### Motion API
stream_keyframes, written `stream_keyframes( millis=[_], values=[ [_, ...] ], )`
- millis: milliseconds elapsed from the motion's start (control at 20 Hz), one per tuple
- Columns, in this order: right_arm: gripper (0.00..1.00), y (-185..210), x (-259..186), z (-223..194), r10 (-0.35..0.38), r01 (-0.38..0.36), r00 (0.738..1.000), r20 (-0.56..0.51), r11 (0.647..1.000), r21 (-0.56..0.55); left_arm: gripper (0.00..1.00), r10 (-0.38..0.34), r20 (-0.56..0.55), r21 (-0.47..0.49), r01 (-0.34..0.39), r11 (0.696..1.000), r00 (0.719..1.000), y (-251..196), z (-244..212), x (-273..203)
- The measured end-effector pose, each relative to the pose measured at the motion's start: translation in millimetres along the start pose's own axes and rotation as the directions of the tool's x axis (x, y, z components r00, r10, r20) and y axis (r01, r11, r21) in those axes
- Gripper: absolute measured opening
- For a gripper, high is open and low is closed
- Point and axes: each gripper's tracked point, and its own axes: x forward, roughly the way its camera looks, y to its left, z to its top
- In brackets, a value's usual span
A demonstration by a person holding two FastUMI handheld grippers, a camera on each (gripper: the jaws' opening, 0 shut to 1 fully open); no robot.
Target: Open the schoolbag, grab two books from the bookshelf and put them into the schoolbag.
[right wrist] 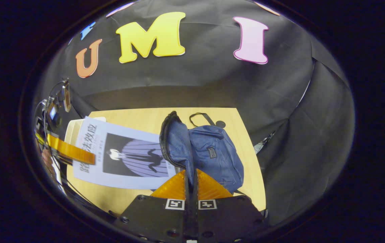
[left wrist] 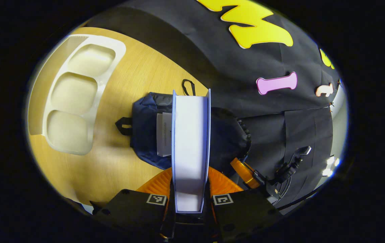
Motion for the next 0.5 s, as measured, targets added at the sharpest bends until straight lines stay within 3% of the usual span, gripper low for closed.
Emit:
stream_keyframes(
  millis=[500],
  values=[
    [0.0, 7, -9, 16, 0.018, -0.018, 1.0, 0.023, 1.0, 0.011, 0.36, -0.043, -0.007, -0.023, 0.043, 0.999, 0.999, 28, -5, 84]
  ],
)
